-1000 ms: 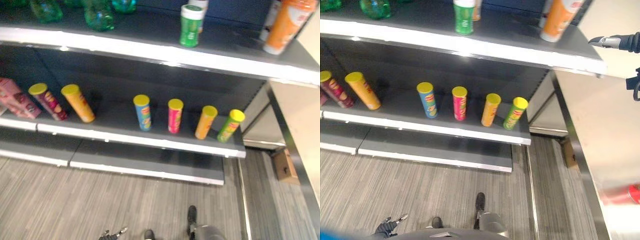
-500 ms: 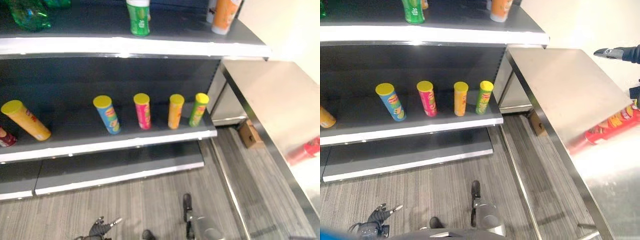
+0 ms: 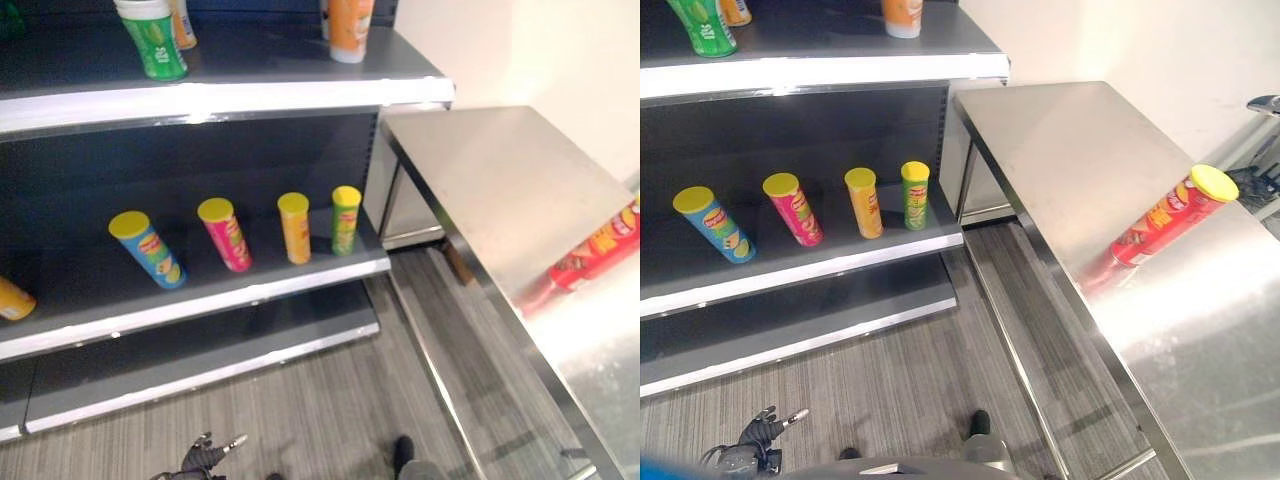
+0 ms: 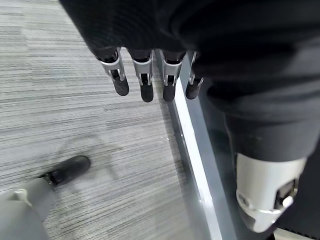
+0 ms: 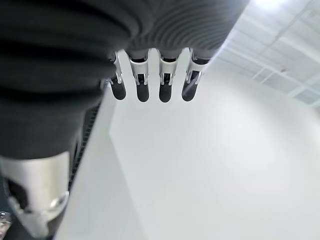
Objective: Put the goods on the table back onto the shelves and tidy them up.
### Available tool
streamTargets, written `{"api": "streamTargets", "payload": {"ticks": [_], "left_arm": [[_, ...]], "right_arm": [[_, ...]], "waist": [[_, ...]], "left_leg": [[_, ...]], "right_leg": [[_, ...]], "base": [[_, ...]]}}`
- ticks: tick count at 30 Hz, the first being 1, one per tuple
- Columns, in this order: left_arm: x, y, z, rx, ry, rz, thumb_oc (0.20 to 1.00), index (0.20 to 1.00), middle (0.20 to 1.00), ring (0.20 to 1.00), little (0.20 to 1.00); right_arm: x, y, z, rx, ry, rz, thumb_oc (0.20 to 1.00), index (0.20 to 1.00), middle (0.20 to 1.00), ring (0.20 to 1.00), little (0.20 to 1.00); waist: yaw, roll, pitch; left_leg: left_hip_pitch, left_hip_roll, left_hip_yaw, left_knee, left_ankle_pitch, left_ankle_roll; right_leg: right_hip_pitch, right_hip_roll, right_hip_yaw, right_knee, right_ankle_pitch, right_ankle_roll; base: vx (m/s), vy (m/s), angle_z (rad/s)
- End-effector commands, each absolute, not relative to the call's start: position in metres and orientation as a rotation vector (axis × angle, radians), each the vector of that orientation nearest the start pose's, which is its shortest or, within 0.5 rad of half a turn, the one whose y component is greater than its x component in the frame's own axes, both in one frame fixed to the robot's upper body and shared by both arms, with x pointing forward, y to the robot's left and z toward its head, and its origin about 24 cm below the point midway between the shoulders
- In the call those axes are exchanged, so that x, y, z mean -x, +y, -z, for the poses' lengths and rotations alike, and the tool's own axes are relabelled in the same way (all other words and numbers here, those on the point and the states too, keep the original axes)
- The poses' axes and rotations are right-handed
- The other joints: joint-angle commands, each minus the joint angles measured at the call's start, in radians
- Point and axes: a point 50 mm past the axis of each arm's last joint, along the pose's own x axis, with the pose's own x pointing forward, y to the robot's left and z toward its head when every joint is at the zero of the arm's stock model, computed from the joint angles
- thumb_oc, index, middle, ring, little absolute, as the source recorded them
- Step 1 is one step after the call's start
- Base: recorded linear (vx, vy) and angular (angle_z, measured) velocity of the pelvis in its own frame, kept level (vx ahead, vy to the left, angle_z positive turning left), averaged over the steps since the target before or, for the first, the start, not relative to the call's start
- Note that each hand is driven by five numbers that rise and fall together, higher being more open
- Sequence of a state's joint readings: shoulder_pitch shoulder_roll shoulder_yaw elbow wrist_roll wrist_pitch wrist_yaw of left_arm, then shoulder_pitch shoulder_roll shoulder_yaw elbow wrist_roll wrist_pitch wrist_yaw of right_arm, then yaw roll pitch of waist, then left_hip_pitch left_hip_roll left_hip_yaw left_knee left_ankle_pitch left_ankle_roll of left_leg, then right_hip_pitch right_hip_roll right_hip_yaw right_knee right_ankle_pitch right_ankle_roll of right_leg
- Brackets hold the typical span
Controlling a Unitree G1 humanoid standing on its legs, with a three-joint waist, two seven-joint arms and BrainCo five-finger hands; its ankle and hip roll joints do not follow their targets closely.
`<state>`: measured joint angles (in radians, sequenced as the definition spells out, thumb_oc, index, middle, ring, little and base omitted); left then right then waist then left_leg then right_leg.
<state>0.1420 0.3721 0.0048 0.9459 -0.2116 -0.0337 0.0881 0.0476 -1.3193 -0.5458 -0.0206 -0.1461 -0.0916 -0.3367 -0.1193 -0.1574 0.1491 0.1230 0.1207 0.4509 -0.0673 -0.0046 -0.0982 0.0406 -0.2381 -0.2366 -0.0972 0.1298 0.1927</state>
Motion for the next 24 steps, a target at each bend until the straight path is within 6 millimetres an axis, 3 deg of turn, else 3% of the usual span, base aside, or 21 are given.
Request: {"api": "streamTargets", "payload": {"ticks": [1, 3, 10, 15, 20, 21, 24], "left_arm": [[-0.107, 0.295, 0.125, -0.247, 0.976, -0.331, 1.0, 1.0, 1.0, 1.0, 1.0], [-0.106, 0.293, 0.125, -0.244, 0.978, -0.324, 1.0, 1.0, 1.0, 1.0, 1.0], [-0.102, 0.287, 0.128, -0.235, 0.994, -0.288, 1.0, 1.0, 1.0, 1.0, 1.0], [-0.098, 0.285, 0.131, -0.231, 1.02, -0.28, 1.0, 1.0, 1.0, 1.0, 1.0], [-0.098, 0.282, 0.133, -0.239, 1.029, -0.265, 1.0, 1.0, 1.0, 1.0, 1.0], [-0.099, 0.279, 0.133, -0.255, 1.031, -0.227, 1.0, 1.0, 1.0, 1.0, 1.0], [-0.101, 0.278, 0.133, -0.266, 1.026, -0.21, 1.0, 1.0, 1.0, 1.0, 1.0]], "right_arm": [[-0.194, -0.369, -0.341, 1.266, -0.649, 0.747, 1.0, 1.0, 1.0, 1.0, 1.0], [-0.192, -0.371, -0.339, 1.245, -0.639, 0.739, 1.0, 1.0, 1.0, 1.0, 1.0], [-0.194, -0.398, -0.303, 1.019, -0.484, 0.703, 1.0, 1.0, 1.0, 1.0, 1.0], [-0.201, -0.415, -0.256, 0.916, -0.317, 0.724, 1.0, 1.0, 1.0, 1.0, 1.0], [-0.207, -0.415, -0.242, 0.838, -0.317, 0.746, 1.0, 1.0, 1.0, 1.0, 1.0], [-0.218, -0.406, -0.236, 0.803, -0.331, 0.72, 1.0, 1.0, 1.0, 1.0, 1.0], [-0.221, -0.401, -0.235, 0.784, -0.349, 0.708, 1.0, 1.0, 1.0, 1.0, 1.0]], "waist": [[0.033, 0.002, -0.006], [0.029, 0.006, -0.008], [0.019, 0.027, -0.003], [0.024, 0.046, -0.003], [0.027, 0.058, -0.001], [0.026, 0.07, -0.001], [0.021, 0.075, 0.0]], "left_leg": [[-0.023, -0.005, -0.138, 0.023, -0.093, 0.024], [-0.02, -0.003, -0.141, 0.018, -0.09, 0.022], [-0.007, 0.01, -0.137, 0.003, -0.076, 0.009], [0.004, 0.018, -0.138, -0.002, -0.073, 0.003], [0.01, 0.025, -0.134, 0.001, -0.075, 0.001], [0.026, 0.033, -0.112, 0.013, -0.083, 0.001], [0.034, 0.037, -0.097, 0.017, -0.085, -0.001]], "right_leg": [[-0.023, -0.025, -0.021, 0.055, 0.007, 0.069], [-0.018, -0.022, -0.026, 0.052, -0.002, 0.069], [-0.005, -0.008, -0.033, 0.044, -0.038, 0.067], [0.005, 0.006, -0.032, 0.038, -0.062, 0.056], [0.006, 0.013, -0.029, 0.035, -0.069, 0.051], [0.004, 0.021, -0.014, 0.028, -0.073, 0.047], [0.001, 0.025, -0.001, 0.024, -0.071, 0.046]], "base": [[0.02, -0.055, 0.06], [0.02, -0.033, 0.11], [0.01, -0.026, 0.07], [0.01, -0.015, 0.0], [0.03, -0.025, -0.02], [0.09, -0.033, -0.11], [0.06, -0.019, -0.34]]}}
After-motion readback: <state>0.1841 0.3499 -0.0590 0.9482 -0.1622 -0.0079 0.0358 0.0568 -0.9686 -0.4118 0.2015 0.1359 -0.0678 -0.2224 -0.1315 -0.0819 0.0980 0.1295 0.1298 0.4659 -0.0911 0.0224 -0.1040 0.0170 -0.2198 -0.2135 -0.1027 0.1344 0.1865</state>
